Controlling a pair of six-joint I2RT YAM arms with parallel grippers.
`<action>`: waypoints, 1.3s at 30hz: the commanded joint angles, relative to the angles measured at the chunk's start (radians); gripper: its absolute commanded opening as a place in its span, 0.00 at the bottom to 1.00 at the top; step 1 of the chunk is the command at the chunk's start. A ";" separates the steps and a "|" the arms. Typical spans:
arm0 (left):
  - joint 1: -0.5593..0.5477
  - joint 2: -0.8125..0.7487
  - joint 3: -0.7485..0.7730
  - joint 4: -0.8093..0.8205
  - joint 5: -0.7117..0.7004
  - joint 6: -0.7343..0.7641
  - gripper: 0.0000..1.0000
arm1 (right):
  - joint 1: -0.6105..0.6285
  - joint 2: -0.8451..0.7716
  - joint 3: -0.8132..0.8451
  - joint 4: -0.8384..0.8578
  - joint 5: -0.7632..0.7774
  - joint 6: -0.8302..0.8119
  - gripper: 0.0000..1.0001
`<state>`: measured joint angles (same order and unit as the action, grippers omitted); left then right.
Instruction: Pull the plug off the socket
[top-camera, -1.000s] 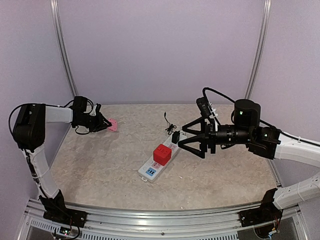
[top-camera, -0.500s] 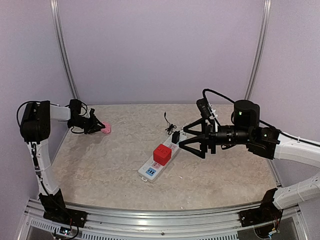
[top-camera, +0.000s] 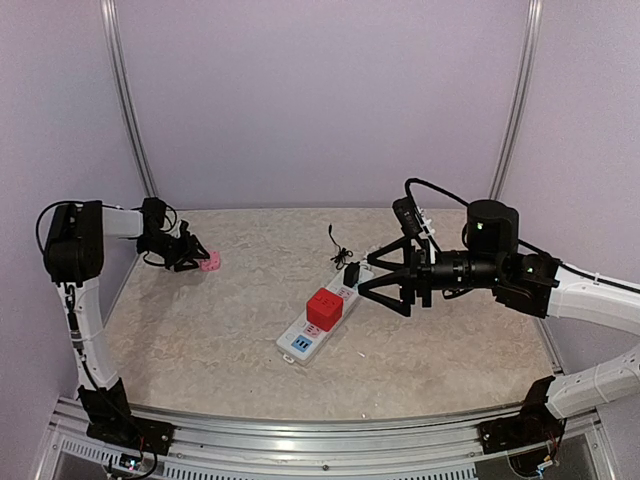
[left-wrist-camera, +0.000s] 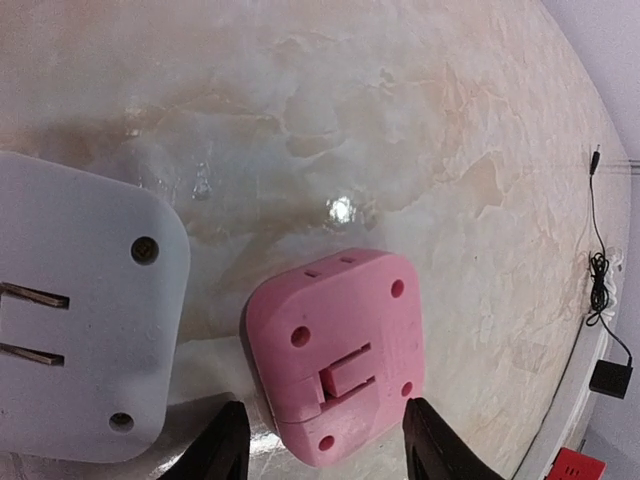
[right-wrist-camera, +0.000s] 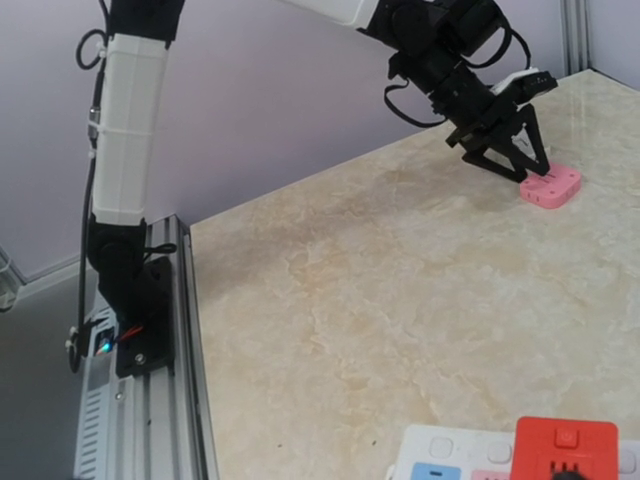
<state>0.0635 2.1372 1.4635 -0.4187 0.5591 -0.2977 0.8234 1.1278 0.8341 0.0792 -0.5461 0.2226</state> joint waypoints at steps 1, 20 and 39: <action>-0.034 -0.082 0.055 -0.087 -0.115 0.036 0.54 | -0.008 0.011 0.001 -0.011 0.001 0.004 1.00; -0.660 -0.217 0.175 -0.099 -0.358 0.144 0.70 | -0.111 -0.020 -0.016 -0.144 0.285 0.060 1.00; -0.877 0.193 0.569 -0.222 -0.521 0.144 0.65 | -0.247 -0.133 -0.126 -0.138 0.302 0.128 1.00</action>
<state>-0.7982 2.3062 1.9926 -0.6155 0.0673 -0.1555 0.5892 1.0069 0.7315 -0.0547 -0.2489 0.3397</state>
